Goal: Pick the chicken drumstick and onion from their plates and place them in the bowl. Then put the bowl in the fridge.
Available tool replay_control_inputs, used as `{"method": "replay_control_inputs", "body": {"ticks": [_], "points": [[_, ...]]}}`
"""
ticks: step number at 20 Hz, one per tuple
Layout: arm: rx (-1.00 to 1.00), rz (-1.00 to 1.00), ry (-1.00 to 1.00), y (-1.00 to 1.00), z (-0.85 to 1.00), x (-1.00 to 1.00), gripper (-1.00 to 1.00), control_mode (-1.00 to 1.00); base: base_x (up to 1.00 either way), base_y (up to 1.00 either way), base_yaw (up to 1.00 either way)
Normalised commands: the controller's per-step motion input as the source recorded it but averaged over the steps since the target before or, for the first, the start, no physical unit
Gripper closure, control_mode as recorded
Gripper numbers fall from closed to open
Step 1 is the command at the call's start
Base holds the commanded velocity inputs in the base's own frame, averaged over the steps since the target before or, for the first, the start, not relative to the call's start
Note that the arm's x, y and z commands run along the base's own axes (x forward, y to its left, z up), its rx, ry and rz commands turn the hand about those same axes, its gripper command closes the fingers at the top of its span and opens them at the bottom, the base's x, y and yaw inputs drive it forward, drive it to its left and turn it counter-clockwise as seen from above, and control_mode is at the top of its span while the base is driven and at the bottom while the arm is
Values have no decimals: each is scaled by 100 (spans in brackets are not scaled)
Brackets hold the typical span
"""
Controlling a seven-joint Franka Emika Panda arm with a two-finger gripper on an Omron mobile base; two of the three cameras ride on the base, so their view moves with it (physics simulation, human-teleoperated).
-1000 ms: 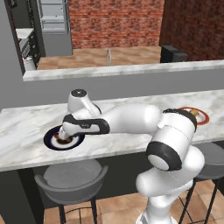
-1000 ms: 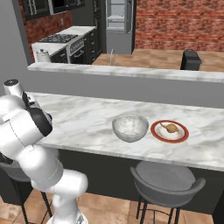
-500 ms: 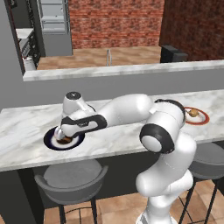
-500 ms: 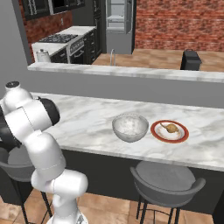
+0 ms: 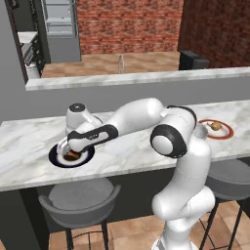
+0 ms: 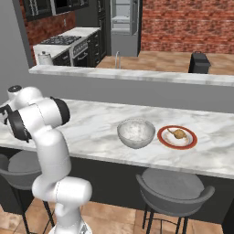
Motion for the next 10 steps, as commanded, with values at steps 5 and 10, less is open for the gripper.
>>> {"method": "replay_control_inputs", "body": {"ticks": [5,10], "points": [[0,-10,3,10,-16,19,-100,-100,0,0,0],[0,-7,10,1,-15,13,-100,-100,0,0,0]]}}
